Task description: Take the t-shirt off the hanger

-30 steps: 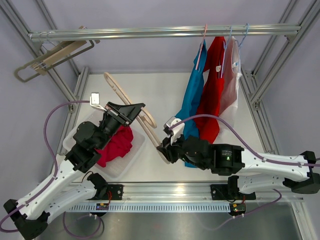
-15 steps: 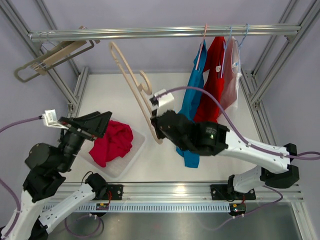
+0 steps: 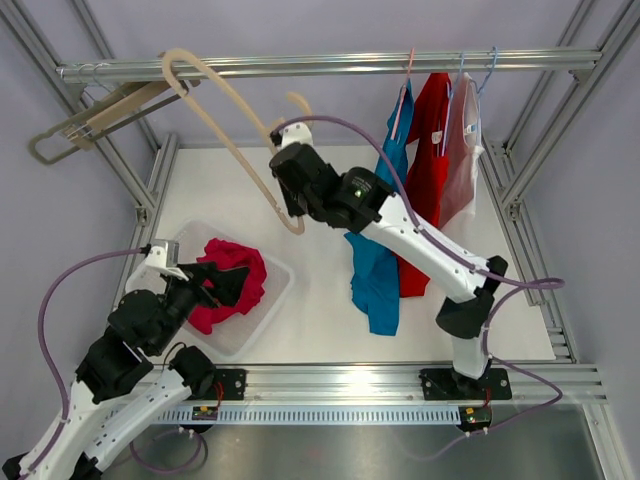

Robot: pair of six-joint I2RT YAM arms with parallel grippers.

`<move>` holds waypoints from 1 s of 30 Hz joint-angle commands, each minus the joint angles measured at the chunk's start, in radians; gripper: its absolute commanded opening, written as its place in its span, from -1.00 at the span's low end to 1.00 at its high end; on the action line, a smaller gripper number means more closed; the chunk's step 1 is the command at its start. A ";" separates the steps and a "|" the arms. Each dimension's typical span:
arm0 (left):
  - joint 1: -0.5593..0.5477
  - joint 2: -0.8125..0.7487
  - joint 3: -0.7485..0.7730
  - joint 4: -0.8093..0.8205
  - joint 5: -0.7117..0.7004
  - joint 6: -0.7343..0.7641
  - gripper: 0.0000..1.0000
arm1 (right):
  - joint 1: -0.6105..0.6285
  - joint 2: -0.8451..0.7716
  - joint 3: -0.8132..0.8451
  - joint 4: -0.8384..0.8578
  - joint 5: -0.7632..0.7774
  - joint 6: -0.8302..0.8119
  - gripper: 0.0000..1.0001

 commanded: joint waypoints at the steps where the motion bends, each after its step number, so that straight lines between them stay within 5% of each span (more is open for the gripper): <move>1: 0.001 -0.032 0.012 0.038 0.043 0.039 0.98 | 0.066 -0.183 -0.238 -0.052 0.030 0.033 -1.00; 5: 0.001 -0.005 0.052 0.074 0.098 0.019 0.98 | 0.126 -0.353 -0.490 -0.009 0.054 0.099 -1.00; 11: 0.001 0.144 0.152 0.264 0.156 -0.129 0.98 | 0.200 -0.426 -0.607 0.040 0.116 0.103 -1.00; 26: 0.003 0.469 0.143 0.726 0.035 -0.282 0.98 | 0.297 -0.515 -0.693 0.071 0.078 0.065 -1.00; 30: 0.003 0.523 0.126 0.789 -0.029 -0.306 0.81 | 0.326 -0.522 -0.700 0.078 0.076 0.062 -1.00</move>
